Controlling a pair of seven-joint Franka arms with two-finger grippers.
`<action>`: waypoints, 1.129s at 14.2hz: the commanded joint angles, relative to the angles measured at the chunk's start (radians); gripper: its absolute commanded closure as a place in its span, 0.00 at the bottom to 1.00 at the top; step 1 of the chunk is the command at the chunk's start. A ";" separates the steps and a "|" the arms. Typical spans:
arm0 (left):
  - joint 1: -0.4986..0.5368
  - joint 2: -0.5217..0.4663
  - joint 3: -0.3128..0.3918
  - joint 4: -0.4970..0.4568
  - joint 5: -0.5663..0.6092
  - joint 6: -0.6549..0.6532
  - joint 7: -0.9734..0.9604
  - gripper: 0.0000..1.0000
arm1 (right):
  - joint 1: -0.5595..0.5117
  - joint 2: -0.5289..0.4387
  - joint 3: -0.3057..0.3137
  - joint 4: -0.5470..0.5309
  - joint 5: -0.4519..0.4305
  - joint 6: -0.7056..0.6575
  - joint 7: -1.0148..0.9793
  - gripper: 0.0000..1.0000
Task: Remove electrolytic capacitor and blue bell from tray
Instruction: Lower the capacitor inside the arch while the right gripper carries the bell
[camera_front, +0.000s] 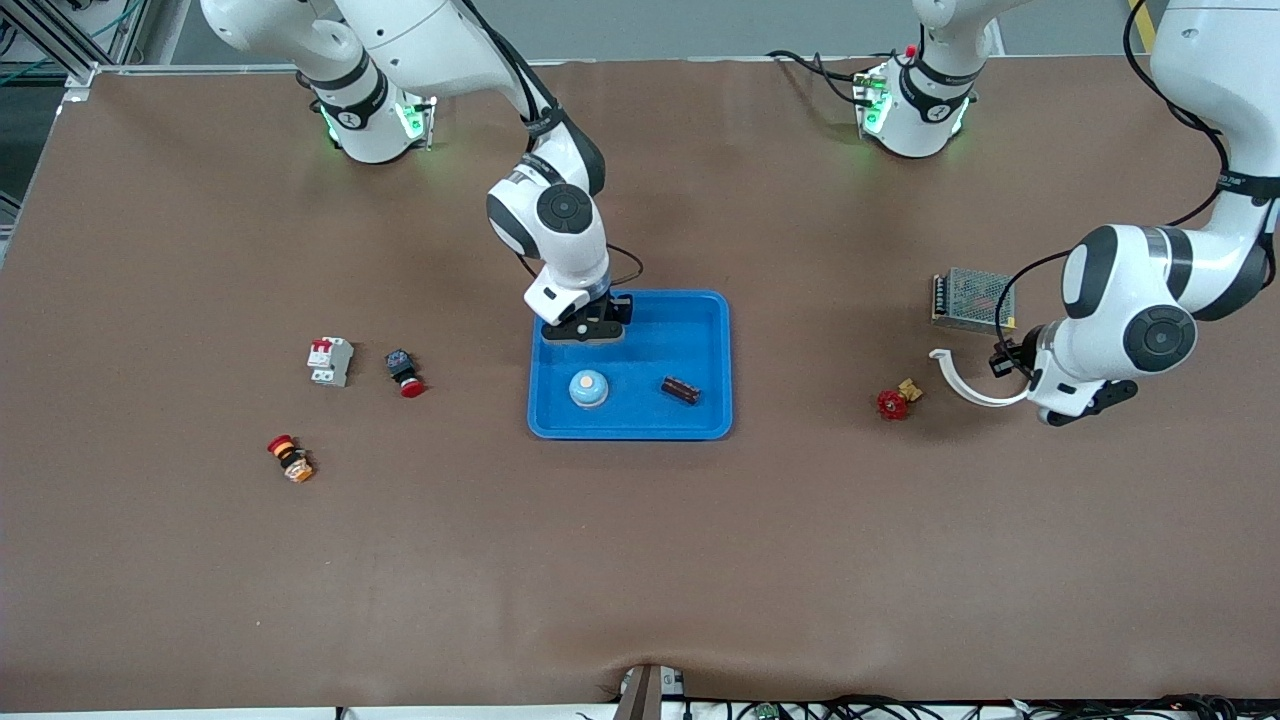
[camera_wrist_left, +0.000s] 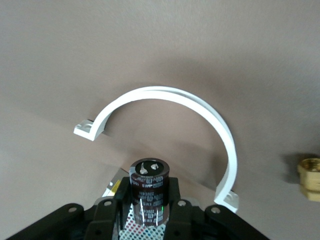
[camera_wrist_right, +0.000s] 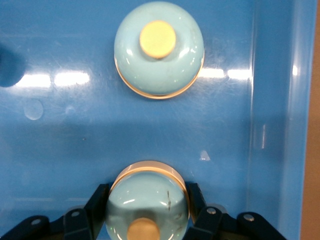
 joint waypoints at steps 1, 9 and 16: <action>0.019 -0.030 -0.014 -0.065 0.026 0.060 0.016 1.00 | 0.001 -0.037 -0.006 -0.003 -0.021 -0.049 0.015 0.37; 0.038 0.051 -0.012 -0.068 0.024 0.126 -0.145 1.00 | -0.126 -0.276 -0.008 0.028 -0.018 -0.389 -0.264 0.37; 0.038 0.044 -0.012 -0.062 0.029 0.120 -0.142 0.00 | -0.416 -0.448 -0.008 0.023 -0.015 -0.568 -0.917 0.36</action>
